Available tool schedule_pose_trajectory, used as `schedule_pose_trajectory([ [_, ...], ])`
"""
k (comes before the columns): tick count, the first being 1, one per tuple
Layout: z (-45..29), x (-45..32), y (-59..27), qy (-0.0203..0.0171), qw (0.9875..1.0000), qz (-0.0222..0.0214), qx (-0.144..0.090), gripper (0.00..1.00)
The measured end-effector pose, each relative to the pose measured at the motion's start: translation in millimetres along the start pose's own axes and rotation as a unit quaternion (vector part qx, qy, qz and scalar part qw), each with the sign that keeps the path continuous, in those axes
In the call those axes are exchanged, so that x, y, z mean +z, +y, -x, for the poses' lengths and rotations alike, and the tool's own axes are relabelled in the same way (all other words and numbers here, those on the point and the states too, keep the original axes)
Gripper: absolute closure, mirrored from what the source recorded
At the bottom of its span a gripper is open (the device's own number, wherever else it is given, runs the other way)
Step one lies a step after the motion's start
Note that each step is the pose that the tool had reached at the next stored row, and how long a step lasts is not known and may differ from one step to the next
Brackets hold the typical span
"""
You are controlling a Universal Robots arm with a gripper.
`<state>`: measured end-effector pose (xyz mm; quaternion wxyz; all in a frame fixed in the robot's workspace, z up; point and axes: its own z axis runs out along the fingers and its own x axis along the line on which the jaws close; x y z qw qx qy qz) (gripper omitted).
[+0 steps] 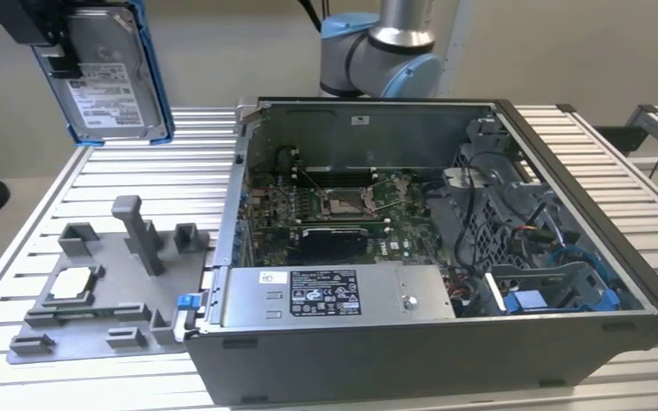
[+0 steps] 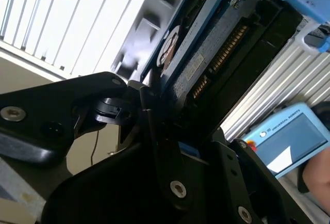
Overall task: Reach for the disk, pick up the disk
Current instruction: 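Pick up the disk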
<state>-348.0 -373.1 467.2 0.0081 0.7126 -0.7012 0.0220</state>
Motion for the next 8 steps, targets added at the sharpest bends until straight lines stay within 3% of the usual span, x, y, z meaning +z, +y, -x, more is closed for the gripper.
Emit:
schedule_pose_trajectory([
  [8, -0.4, 0.6, -28.5, 0.0032, 1.0000, 0.0000, 0.000, 1.00],
])
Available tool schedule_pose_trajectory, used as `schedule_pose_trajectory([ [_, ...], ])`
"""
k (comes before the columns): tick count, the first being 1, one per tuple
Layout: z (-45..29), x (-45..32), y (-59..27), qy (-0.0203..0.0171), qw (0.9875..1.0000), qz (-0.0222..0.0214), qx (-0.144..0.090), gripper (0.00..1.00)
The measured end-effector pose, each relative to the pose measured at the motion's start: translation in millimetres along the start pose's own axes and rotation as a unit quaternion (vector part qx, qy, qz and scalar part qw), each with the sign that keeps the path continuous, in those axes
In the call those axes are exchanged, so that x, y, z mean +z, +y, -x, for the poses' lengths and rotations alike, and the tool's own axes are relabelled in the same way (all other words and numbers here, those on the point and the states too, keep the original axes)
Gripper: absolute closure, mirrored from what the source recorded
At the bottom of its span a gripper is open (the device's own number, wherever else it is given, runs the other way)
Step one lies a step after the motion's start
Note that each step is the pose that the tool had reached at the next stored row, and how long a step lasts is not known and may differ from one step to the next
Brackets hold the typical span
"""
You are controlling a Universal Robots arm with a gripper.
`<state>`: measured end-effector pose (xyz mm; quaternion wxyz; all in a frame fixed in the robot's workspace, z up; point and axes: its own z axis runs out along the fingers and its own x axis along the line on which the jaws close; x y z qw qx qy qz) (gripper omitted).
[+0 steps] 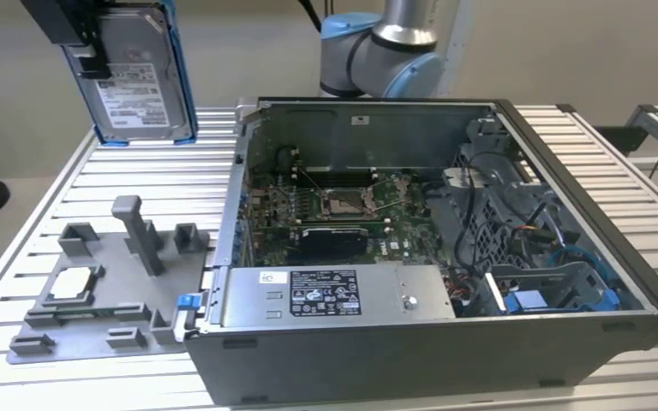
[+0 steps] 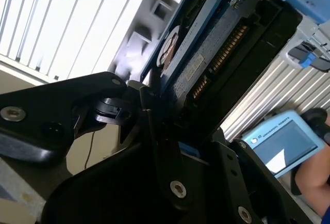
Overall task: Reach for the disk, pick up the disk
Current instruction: 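Pick up the disk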
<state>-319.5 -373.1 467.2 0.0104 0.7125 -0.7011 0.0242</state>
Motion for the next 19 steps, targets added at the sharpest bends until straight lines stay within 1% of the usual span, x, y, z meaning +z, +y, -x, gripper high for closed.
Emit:
schedule_pose_trajectory([
  [19, -1.0, 1.3, -66.0, 0.0076, 1.0000, 0.0002, 0.000, 1.00],
])
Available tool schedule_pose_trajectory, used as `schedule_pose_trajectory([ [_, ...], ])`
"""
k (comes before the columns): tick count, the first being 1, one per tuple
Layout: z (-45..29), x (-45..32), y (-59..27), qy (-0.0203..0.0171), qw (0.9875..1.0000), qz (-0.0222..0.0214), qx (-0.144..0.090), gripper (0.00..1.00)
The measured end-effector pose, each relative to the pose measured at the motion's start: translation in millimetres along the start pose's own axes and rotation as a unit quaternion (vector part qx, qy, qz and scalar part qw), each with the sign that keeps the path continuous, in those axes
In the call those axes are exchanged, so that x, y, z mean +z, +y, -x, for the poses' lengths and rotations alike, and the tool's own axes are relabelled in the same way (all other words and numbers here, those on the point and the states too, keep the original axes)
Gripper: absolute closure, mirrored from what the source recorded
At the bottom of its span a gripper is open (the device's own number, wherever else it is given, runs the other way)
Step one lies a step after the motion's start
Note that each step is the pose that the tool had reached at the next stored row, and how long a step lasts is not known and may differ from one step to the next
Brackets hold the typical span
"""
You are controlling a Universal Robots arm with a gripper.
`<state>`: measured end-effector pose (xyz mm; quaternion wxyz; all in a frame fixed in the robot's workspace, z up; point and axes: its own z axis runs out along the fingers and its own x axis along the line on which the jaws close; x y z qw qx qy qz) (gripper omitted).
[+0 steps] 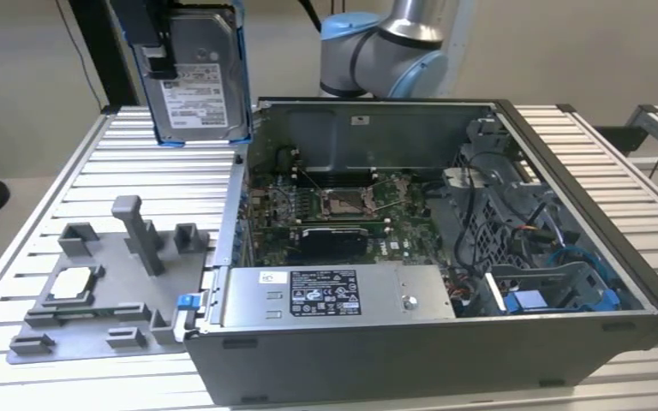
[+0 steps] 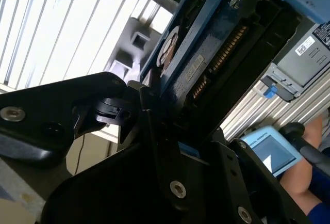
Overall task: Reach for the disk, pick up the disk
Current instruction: 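Pick up the disk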
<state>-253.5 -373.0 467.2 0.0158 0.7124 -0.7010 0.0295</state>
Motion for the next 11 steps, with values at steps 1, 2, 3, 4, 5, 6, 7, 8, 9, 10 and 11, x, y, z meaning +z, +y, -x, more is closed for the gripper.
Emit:
schedule_pose_trajectory([
  [1, -0.1, 0.1, -3.5, 0.0004, 1.0000, 0.0000, 0.000, 1.00],
  [2, -0.1, 0.2, -6.8, 0.0008, 1.0000, 0.0000, 0.000, 1.00],
  [3, -0.2, 0.2, -10.3, 0.0012, 1.0000, 0.0000, 0.000, 1.00],
  [4, -0.2, 0.3, -13.6, 0.0016, 1.0000, 0.0000, 0.000, 1.00],
  [5, -0.3, 0.3, -17.0, 0.0020, 1.0000, 0.0000, 0.000, 1.00],
  [6, -0.3, 0.4, -20.4, 0.0024, 1.0000, 0.0001, 0.000, 1.00],
  [7, -0.4, 0.5, -23.7, 0.0028, 1.0000, 0.0000, 0.000, 1.00],
  [8, -0.4, 0.6, -27.2, 0.0032, 1.0000, 0.0000, 0.000, 1.00],
  [9, -0.5, 0.6, -30.3, 0.0036, 1.0000, 0.0000, 0.000, 1.00],
  [10, -0.5, 0.7, -33.7, 0.0040, 1.0000, 0.0001, 0.000, 1.00],
  [11, -0.6, 0.8, -37.1, 0.0044, 1.0000, 0.0000, 0.000, 1.00],
])
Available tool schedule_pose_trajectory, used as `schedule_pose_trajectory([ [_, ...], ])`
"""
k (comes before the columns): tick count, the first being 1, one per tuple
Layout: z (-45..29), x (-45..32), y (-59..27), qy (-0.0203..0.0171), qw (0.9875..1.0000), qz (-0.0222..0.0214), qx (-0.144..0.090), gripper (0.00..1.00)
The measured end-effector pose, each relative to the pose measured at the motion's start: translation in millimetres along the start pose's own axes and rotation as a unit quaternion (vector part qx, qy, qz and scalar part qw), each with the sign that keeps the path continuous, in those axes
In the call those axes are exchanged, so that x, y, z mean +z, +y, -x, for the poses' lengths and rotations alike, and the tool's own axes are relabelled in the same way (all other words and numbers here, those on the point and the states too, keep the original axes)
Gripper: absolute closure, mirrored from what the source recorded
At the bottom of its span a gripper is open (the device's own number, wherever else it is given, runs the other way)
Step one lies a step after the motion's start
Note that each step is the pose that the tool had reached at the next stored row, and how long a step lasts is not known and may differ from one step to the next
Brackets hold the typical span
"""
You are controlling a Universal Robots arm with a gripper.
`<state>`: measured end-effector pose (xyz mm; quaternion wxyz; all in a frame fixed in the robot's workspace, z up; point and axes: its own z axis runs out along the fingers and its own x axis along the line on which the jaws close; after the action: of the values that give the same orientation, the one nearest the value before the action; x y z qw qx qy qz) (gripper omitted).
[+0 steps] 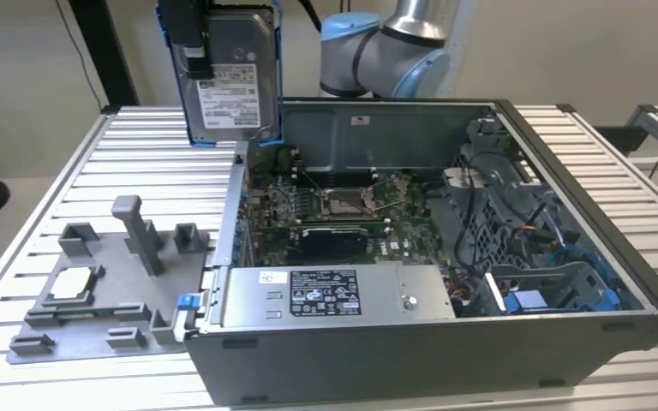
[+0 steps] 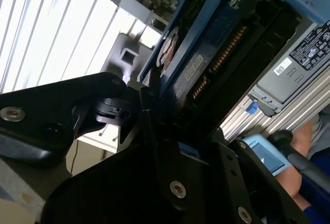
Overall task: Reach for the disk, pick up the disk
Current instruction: 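Pick up the disk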
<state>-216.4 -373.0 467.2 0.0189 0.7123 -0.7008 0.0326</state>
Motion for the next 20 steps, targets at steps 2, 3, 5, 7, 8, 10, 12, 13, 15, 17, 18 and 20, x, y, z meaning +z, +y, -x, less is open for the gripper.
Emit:
schedule_pose_trajectory([
  [2, -0.1, 0.1, -6.4, 0.0008, 1.0000, 0.0001, 0.000, 1.00],
  [3, -0.2, 0.2, -9.7, 0.0012, 1.0000, 0.0001, 0.000, 1.00],
  [5, -0.3, 0.3, -16.6, 0.0020, 1.0000, 0.0000, 0.000, 1.00],
  [7, -0.4, 0.5, -28.0, 0.0034, 1.0000, 0.0001, 0.000, 1.00],
  [8, -0.5, 0.6, -31.3, 0.0038, 1.0000, 0.0001, 0.000, 1.00],
  [10, -0.7, 0.8, -41.1, 0.0050, 1.0000, 0.0001, 0.000, 1.00],
  [12, -0.7, 0.9, -47.5, 0.0057, 1.0000, 0.0001, 0.000, 1.00],
  [13, -0.8, 1.0, -50.7, 0.0062, 1.0000, 0.0001, 0.000, 1.00],
  [15, -0.9, 1.1, -57.3, 0.0070, 1.0000, 0.0002, 0.000, 1.00],
  [17, -1.0, 1.3, -64.0, 0.0077, 1.0000, 0.0001, 0.000, 1.00],
  [18, -1.1, 1.3, -67.4, 0.0082, 1.0000, 0.0002, 0.000, 1.00],
  [20, -1.2, 1.4, -73.7, 0.0090, 1.0000, 0.0002, 0.000, 1.00],
])
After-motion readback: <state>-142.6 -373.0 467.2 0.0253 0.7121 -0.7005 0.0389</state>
